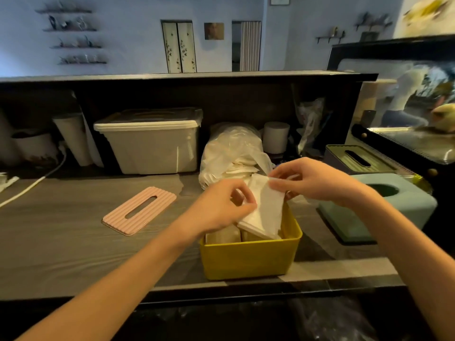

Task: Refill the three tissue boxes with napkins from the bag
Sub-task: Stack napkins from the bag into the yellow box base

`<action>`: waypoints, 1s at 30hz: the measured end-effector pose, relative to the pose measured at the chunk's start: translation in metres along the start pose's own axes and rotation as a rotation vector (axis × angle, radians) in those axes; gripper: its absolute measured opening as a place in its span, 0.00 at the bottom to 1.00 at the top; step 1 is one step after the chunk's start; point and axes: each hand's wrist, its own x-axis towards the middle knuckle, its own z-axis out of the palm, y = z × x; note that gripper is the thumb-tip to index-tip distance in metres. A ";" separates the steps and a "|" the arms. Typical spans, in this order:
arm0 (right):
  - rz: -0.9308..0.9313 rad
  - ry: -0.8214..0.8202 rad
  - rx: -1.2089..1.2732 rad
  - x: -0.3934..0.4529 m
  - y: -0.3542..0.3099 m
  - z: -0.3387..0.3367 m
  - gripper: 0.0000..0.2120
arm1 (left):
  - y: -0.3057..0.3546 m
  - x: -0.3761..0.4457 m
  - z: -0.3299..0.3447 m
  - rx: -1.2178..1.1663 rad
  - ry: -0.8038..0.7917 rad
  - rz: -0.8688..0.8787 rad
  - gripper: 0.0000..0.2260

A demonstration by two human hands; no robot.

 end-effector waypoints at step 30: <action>-0.078 0.048 -0.112 0.095 0.047 0.050 0.08 | -0.036 0.070 -0.062 0.054 -0.013 -0.038 0.07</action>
